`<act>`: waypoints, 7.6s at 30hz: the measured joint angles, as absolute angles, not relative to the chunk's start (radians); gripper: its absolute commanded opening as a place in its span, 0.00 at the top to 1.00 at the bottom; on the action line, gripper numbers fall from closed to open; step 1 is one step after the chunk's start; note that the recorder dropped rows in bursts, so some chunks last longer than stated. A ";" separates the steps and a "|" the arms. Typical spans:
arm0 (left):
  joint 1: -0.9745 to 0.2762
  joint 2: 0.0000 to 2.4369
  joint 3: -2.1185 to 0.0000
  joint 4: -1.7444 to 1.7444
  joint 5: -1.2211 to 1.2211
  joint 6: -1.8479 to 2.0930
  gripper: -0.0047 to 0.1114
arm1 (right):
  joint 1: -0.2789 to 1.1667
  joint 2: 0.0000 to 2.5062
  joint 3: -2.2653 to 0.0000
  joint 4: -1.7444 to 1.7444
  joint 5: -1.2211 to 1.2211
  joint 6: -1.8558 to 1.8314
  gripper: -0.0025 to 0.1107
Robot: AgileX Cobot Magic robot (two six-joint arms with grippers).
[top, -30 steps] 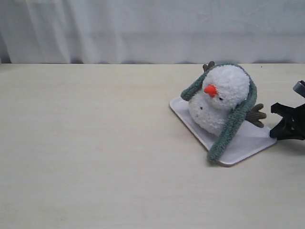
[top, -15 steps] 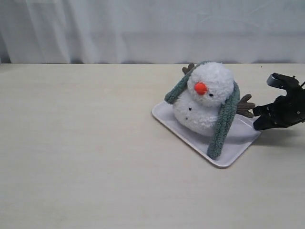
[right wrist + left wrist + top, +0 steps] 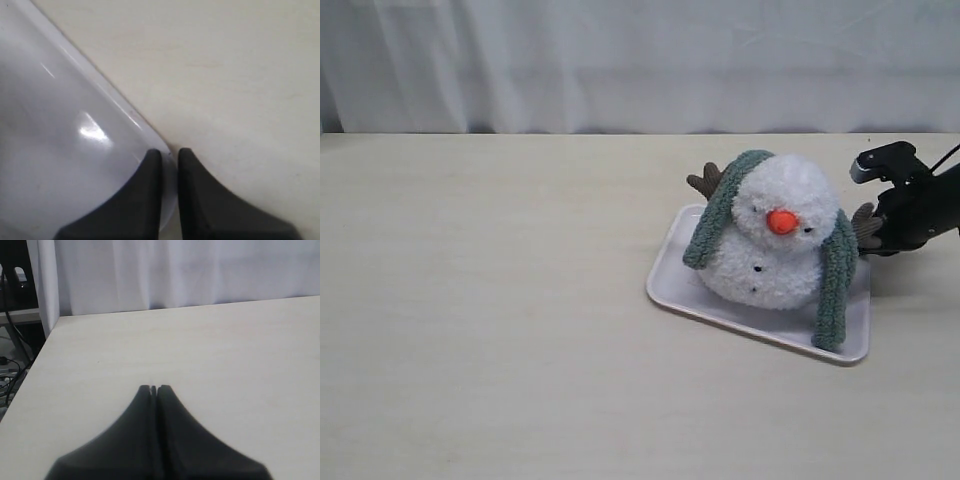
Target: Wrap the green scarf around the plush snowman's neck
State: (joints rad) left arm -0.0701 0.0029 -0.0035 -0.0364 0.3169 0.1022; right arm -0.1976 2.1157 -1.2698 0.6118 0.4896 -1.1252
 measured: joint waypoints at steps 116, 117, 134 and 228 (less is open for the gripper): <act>-0.639 2.068 -1.176 0.989 -0.597 -0.625 0.53 | 0.046 1.554 -1.197 0.621 0.695 -0.619 0.94; -0.643 2.072 -1.185 0.989 -0.577 -0.625 0.53 | 0.046 1.554 -1.197 0.621 0.695 -0.619 0.94; -0.652 2.149 -1.273 0.858 -0.430 -0.601 0.53 | 0.046 1.554 -1.197 0.621 0.718 -0.617 0.94; -0.906 1.960 -1.275 0.811 0.428 -0.415 0.46 | 0.046 1.554 -1.197 0.595 0.755 -0.617 0.94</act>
